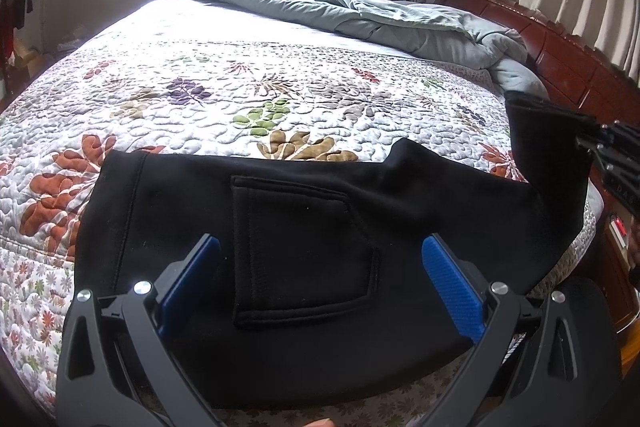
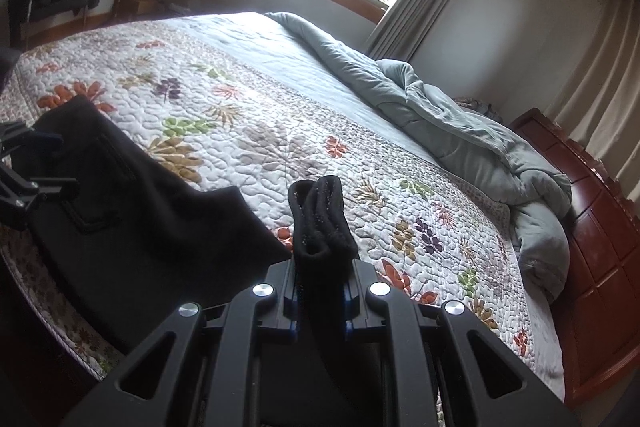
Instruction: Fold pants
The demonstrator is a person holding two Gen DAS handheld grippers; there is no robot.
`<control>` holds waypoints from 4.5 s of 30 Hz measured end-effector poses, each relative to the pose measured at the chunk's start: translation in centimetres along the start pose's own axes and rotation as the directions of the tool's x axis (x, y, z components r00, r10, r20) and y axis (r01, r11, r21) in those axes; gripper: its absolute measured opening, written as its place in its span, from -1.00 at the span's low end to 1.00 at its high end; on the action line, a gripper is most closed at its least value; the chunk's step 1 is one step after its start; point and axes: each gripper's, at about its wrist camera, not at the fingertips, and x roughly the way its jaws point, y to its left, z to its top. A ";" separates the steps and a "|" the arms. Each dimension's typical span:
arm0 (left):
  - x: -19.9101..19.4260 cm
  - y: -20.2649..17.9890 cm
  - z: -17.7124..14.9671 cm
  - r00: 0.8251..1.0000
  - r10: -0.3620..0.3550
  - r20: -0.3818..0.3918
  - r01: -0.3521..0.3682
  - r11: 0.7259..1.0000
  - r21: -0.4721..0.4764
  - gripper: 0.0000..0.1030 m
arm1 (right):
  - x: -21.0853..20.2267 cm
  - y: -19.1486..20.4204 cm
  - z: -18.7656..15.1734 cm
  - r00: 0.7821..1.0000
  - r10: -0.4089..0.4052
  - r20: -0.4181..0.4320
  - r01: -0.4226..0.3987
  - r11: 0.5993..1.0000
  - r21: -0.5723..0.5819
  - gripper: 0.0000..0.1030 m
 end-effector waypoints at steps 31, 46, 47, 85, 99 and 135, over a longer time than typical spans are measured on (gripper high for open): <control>0.5 0.7 0.1 1.000 -0.020 -0.012 0.020 0.999 -0.028 0.95 | 4.4 9.5 -3.6 0.994 -0.053 -0.095 0.014 0.929 -0.369 -0.71; 0.5 1.1 0.0 1.000 -0.010 -0.020 0.010 0.999 -0.030 0.95 | 6.6 10.7 -5.0 0.972 0.051 -0.231 -0.131 0.930 -0.344 -0.69; 0.5 1.0 0.0 1.000 -0.008 -0.022 0.008 1.000 -0.028 0.95 | 6.7 10.6 -5.0 0.970 0.053 -0.239 -0.135 0.929 -0.343 -0.67; -4.4 1.9 -2.7 0.986 -0.025 -0.162 -0.031 0.941 -0.337 0.95 | 7.8 2.4 -2.6 0.762 0.580 -0.289 -0.594 0.803 0.045 -0.28; -3.7 4.6 -4.9 0.978 0.013 -0.210 -0.132 0.816 -0.563 0.95 | 12.7 3.2 -2.3 0.751 0.547 -0.369 -0.595 0.803 -0.021 -0.27; -1.9 12.0 -6.4 0.996 -0.085 0.021 0.063 0.525 -0.849 0.94 | 23.3 29.4 19.5 -0.010 0.620 -0.785 -0.997 0.053 0.054 0.61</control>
